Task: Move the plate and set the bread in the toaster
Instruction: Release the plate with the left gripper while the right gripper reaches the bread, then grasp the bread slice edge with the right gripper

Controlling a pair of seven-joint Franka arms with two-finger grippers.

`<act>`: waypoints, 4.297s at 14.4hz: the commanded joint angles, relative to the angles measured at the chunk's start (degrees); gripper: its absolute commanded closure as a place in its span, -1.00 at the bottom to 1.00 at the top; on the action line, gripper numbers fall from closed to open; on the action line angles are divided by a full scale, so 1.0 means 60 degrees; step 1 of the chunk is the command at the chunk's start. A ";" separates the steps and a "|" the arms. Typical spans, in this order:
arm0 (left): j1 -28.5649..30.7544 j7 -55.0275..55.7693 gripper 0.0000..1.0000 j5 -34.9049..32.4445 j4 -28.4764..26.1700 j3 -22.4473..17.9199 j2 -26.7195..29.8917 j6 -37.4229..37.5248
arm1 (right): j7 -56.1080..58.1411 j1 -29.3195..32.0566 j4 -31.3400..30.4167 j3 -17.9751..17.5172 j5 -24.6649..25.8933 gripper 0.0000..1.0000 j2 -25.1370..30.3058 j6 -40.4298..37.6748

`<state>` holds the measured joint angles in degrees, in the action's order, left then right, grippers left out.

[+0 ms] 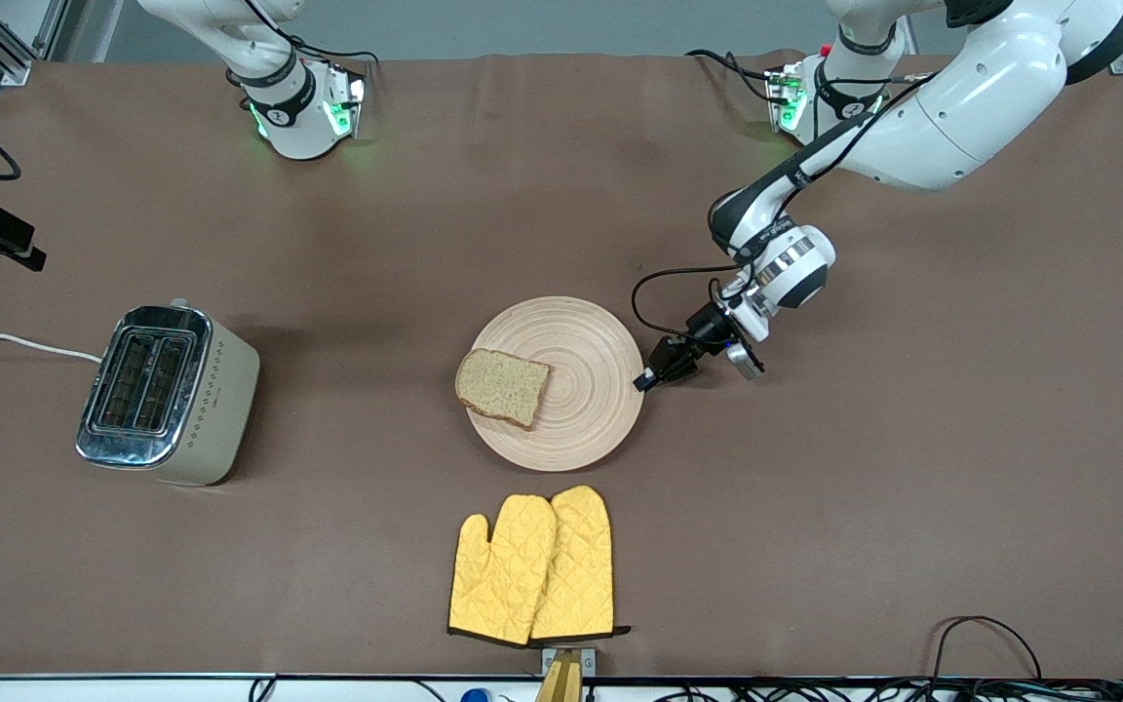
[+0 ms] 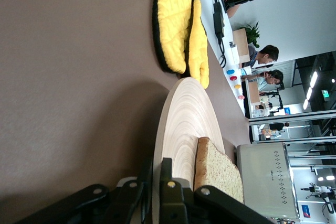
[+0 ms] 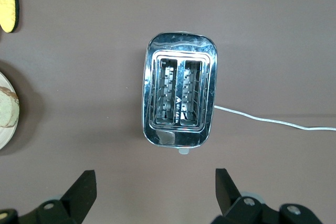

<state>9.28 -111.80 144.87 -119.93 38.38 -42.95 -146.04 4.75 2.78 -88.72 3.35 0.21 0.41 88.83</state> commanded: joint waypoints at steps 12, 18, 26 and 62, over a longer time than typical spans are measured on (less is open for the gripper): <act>0.1045 0.0016 -1.00 0.0334 0.1659 0.0882 0.0332 -0.4540 | -0.0147 -0.0389 -0.0081 -0.0075 -0.0749 -1.00 -0.0228 -0.0069; 0.1457 -0.0028 -1.00 -0.0470 0.3227 0.1411 0.0274 -0.6798 | -0.0571 -0.0931 -0.0579 -0.0075 -0.2888 -1.00 -0.1090 0.0559; 0.2055 -0.0101 -1.00 -0.2241 0.3479 0.1893 0.0070 -0.7241 | -0.1128 -0.2775 -0.2323 -0.0075 -0.4544 -1.00 -0.2305 0.3694; 0.3010 0.4288 -1.00 -0.8539 0.2864 0.3067 -0.0049 -0.7080 | -0.1158 -0.5458 -0.3846 -0.0061 -0.7316 0.66 -0.4902 0.8852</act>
<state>26.36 -90.55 97.57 -102.12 55.75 -43.40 -188.98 -2.16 -29.38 -111.35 2.57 -42.53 -29.50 141.61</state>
